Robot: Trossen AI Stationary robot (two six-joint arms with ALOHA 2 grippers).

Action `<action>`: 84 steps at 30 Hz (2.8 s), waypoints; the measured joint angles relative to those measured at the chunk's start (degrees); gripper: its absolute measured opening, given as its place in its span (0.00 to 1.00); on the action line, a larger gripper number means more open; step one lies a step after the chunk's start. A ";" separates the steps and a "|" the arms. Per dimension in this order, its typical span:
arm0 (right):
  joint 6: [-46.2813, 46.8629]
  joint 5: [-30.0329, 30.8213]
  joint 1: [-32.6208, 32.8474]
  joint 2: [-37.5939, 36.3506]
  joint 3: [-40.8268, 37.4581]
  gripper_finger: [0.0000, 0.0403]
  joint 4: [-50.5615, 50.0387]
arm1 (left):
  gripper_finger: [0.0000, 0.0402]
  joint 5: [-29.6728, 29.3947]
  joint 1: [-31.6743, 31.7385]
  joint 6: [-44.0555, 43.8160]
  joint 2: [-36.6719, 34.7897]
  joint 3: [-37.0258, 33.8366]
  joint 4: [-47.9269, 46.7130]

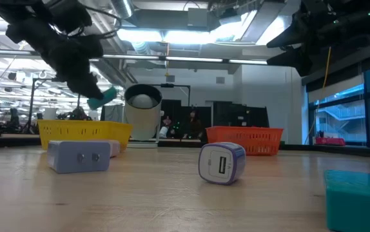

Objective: Pick & Place Office items
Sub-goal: Put the top light blue digital timer into the yellow bin, then adjust the yellow bin, then put the light pink charger adapter into the orange bin

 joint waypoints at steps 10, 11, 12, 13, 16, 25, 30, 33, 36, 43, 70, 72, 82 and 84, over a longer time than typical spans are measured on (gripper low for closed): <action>0.15 0.19 0.00 0.00 0.00 0.63 0.31 | 0.35 0.70 -0.44 2.18 4.77 11.34 -19.77; 0.07 0.16 0.00 0.00 0.00 0.63 0.28 | 0.35 0.48 -0.57 2.17 5.85 11.33 -20.64; -0.02 0.18 0.00 0.00 0.00 0.63 0.28 | 0.35 0.21 -0.73 2.14 6.93 11.27 -20.89; -0.02 0.16 0.00 0.00 0.00 0.63 0.28 | 0.35 0.21 -0.96 2.16 7.95 11.27 -20.78; -0.02 0.16 0.00 0.00 0.00 0.63 0.24 | 0.35 0.36 -1.70 2.59 11.35 11.29 -20.46; -0.07 0.14 0.00 0.00 0.00 0.63 0.13 | 0.35 0.40 -1.79 3.71 20.49 11.27 -20.49; -0.19 -0.12 0.00 0.00 0.00 0.63 -0.11 | 0.35 0.16 -1.79 4.26 23.35 11.27 -18.61; -0.22 -0.30 0.00 0.00 0.00 0.63 -0.11 | 0.37 -0.19 -1.54 4.26 24.20 11.27 -17.45; -0.22 -0.34 0.00 0.00 0.00 0.63 -0.17 | 0.42 -0.20 -1.18 4.23 24.35 11.30 -16.64; -0.26 -0.53 0.00 0.00 0.00 0.63 -0.75 | 0.54 0.05 -1.18 4.26 24.35 11.31 -16.99; -1.51 -2.02 0.00 0.00 0.02 0.63 -0.98 | 0.57 -2.76 9.54 12.70 24.35 11.36 -15.27; -1.51 -2.02 0.00 0.00 0.02 0.63 -0.98 | 0.57 -2.74 10.88 13.20 24.35 11.36 -15.26; -1.50 -2.04 0.00 0.00 0.02 0.63 -0.98 | 0.57 5.43 11.98 13.15 24.35 12.48 -16.45; -1.86 -2.04 0.00 0.00 0.02 0.63 -0.99 | 0.57 8.90 11.23 12.78 24.34 14.84 -18.90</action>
